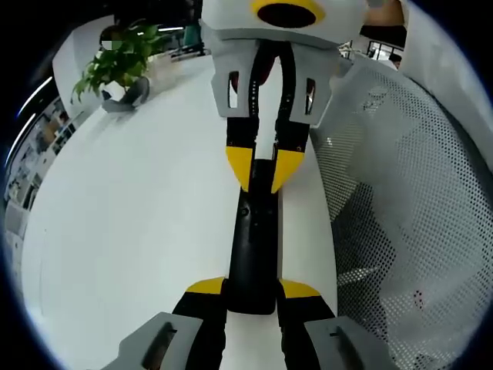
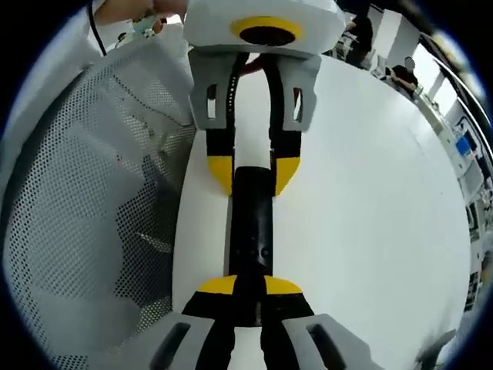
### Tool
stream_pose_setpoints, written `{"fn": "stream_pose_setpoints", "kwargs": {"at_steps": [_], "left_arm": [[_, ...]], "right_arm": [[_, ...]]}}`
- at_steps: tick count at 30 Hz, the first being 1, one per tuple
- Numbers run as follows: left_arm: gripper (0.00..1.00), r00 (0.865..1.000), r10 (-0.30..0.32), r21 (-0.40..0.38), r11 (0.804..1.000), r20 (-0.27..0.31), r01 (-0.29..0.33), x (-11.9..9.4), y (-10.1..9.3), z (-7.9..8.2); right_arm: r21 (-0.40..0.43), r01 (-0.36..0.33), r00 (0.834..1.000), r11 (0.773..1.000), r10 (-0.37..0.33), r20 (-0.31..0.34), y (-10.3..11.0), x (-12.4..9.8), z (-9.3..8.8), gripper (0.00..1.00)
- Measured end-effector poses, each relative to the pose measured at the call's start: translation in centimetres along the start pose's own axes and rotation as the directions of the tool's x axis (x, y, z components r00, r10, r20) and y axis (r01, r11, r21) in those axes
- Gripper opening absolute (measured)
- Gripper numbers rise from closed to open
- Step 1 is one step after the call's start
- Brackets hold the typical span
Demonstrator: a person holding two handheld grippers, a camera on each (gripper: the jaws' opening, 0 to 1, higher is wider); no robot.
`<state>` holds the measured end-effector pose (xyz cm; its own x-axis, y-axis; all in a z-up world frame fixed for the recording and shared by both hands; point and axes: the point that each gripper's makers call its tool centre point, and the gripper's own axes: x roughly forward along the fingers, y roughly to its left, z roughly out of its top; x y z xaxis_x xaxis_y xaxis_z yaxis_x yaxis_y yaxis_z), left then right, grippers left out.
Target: Press the specified remote control buttons in sequence, fully releasing each button before pressing the next.
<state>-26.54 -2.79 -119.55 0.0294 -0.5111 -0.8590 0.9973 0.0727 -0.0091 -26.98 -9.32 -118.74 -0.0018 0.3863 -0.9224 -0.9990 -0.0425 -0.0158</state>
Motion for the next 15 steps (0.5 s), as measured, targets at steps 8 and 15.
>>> {"fn": "stream_pose_setpoints", "kwargs": {"at_steps": [8,15], "left_arm": [[0.25,1.000,0.004,-0.003,1.000,-0.019,-0.004,0.06,-0.07,0.01],[0.25,1.000,0.013,-0.025,1.000,0.008,-0.013,0.01,-0.11,-0.06]], "right_arm": [[0.072,-0.030,0.997,0.997,0.025,0.071,-0.09,-0.28,-0.02,0.08],[0.079,-0.020,0.997,0.997,0.013,0.081,0.09,-0.30,0.02,0.07]]}}
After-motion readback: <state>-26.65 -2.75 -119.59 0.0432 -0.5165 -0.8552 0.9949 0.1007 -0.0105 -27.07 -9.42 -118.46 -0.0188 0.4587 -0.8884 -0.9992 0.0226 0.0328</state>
